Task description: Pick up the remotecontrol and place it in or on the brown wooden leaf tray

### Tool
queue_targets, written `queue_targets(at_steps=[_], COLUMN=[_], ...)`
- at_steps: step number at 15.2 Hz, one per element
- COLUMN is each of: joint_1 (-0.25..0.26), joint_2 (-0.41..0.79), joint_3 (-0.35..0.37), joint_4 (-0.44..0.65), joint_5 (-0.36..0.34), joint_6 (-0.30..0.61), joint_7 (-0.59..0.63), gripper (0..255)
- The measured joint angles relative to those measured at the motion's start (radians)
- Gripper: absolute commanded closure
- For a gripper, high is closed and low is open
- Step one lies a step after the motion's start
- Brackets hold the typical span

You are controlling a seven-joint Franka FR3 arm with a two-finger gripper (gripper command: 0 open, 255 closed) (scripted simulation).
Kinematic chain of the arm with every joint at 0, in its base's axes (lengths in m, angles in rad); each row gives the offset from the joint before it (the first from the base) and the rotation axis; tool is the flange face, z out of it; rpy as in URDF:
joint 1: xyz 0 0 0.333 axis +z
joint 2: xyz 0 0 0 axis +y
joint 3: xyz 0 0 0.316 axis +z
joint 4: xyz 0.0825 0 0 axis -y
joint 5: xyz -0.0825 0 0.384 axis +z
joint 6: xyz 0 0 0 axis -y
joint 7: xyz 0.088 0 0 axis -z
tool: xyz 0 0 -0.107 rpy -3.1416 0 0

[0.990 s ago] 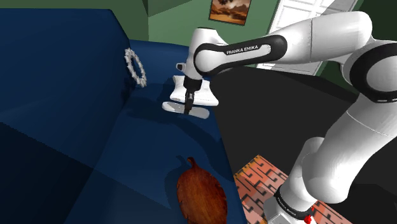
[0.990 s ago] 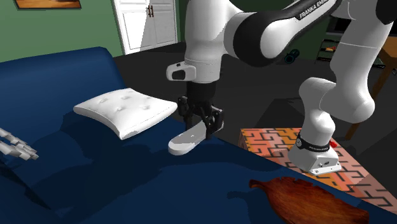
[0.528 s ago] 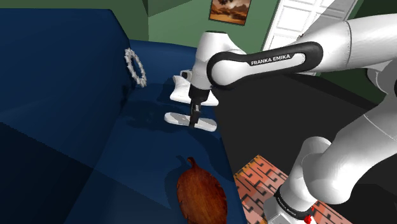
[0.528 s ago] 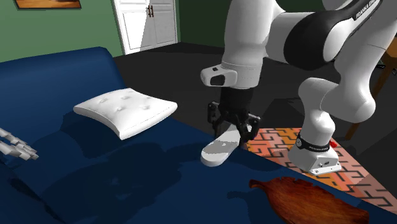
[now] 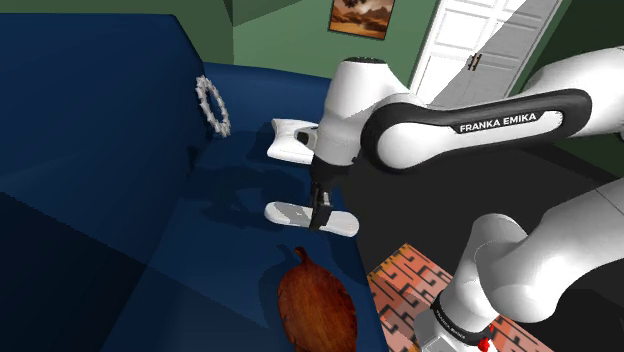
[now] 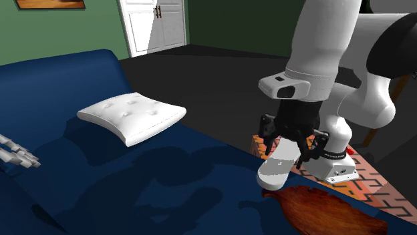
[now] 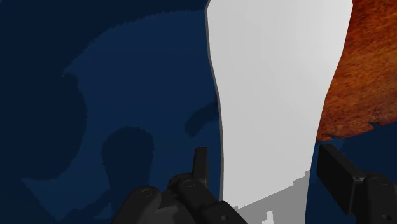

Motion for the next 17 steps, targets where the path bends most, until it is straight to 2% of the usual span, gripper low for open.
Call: queue_targets(at_steps=[8,17], joint_1=[0.102,0.118], joint_2=[-0.153,-0.132], joint_3=[0.132,0.168], joint_4=[-0.089,-0.177], joint_5=[0.088,0.113], joint_6=[-0.048,0.061], joint_7=[0.172,0.189], gripper=[255,255])
